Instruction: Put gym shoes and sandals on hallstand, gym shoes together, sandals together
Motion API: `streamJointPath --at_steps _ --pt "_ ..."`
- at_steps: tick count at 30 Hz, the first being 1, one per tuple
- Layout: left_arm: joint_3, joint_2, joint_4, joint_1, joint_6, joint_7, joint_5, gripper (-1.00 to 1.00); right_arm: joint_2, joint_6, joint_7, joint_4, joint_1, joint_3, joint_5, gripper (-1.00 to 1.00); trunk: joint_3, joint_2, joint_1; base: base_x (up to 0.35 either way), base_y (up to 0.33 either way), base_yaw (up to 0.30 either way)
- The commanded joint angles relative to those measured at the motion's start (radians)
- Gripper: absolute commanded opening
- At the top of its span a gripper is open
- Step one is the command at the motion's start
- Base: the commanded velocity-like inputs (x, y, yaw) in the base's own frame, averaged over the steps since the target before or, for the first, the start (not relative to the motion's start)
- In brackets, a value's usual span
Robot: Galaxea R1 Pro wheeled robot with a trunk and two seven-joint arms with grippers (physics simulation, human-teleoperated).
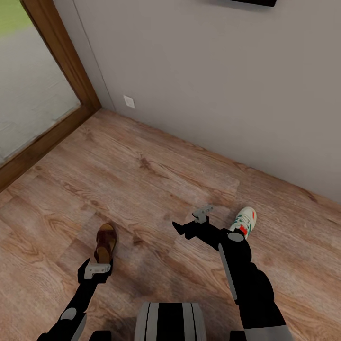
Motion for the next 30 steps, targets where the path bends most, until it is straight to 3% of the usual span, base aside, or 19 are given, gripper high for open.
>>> streamJointPath --at_steps 1,12,23,30 --pt "0.008 -0.001 0.0 -0.001 -0.004 -0.006 -0.01 1.0 0.001 0.003 0.008 -0.001 0.0 -0.001 0.011 1.0 -0.001 0.0 0.0 0.0 0.0 -0.007" --pt "0.009 0.002 0.001 -0.001 -0.006 -0.005 -0.01 1.0 0.001 0.003 0.008 -0.001 0.0 -0.001 0.011 1.0 -0.003 0.0 0.0 0.0 0.0 -0.001" --pt "0.009 0.002 0.003 -0.001 -0.007 -0.005 -0.009 1.0 0.001 0.003 0.008 -0.001 0.0 -0.001 0.011 1.0 -0.047 -0.003 0.005 0.0 0.0 0.0" --pt "0.009 0.001 0.003 -0.001 -0.007 -0.005 -0.008 1.0 0.001 0.003 0.008 -0.001 0.0 -0.001 0.011 1.0 -0.053 -0.003 0.005 0.0 0.0 0.0"
